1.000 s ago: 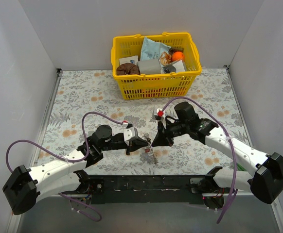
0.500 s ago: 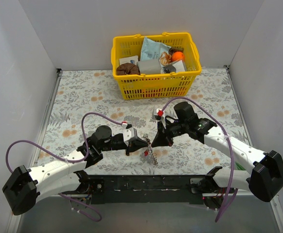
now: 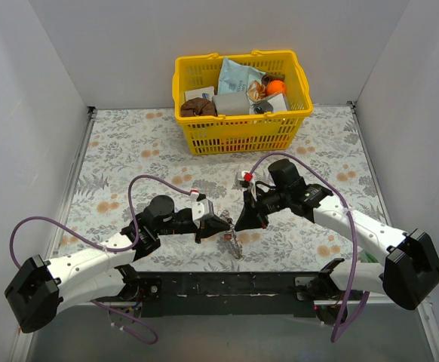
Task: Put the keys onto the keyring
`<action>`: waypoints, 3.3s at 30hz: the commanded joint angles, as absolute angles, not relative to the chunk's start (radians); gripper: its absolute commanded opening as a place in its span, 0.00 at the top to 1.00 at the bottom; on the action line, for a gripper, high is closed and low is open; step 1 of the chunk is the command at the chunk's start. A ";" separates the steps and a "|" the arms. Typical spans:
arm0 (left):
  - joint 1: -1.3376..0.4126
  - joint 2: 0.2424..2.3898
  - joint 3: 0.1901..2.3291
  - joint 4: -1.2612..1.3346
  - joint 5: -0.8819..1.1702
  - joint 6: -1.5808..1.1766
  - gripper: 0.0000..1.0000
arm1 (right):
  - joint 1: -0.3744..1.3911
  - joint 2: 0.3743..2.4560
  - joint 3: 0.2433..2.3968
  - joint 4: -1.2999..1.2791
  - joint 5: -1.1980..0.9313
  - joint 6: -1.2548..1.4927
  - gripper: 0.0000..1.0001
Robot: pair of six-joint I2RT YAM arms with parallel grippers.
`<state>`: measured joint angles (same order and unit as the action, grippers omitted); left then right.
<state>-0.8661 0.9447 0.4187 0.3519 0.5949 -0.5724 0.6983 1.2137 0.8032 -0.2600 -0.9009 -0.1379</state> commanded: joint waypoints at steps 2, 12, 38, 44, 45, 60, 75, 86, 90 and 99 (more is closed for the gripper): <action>-0.870 0.925 0.439 0.523 0.649 -0.580 1.00 | 0.701 1.224 0.788 -0.215 -0.920 -0.163 0.99; -0.870 0.919 0.436 0.543 0.684 -0.580 1.00 | 0.701 1.241 0.785 -0.207 -0.946 -0.170 0.94; -0.870 0.908 0.430 0.565 0.761 -0.592 1.00 | 0.701 1.184 0.755 -0.167 -0.974 -0.173 0.67; -0.870 0.897 0.422 0.528 0.718 -0.583 1.00 | 0.701 1.126 0.736 -0.160 -0.904 -0.169 0.53; -0.870 0.893 0.416 0.523 0.712 -0.581 1.00 | 0.701 1.114 0.733 -0.156 -0.890 -0.164 0.51; -0.870 0.848 0.388 0.494 0.663 -0.580 1.00 | 0.700 0.890 0.680 -0.048 -0.795 -0.109 0.45; -0.870 0.893 0.411 0.520 0.663 -0.591 1.00 | 0.707 0.931 0.677 0.067 -0.933 -0.012 0.60; -0.868 0.894 0.417 0.523 0.669 -0.597 1.00 | 0.710 0.963 0.650 0.100 -0.965 -0.008 0.62; -0.870 0.900 0.428 0.519 0.675 -0.598 1.00 | 0.712 0.974 0.641 0.110 -0.969 -0.008 0.63; -0.870 0.902 0.440 0.514 0.687 -0.600 1.00 | 0.713 0.986 0.614 0.178 -0.979 0.044 0.75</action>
<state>-0.8665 0.9112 0.3908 0.4580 0.6739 -0.6022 0.7082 0.9821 0.6159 0.1081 -0.9531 0.0231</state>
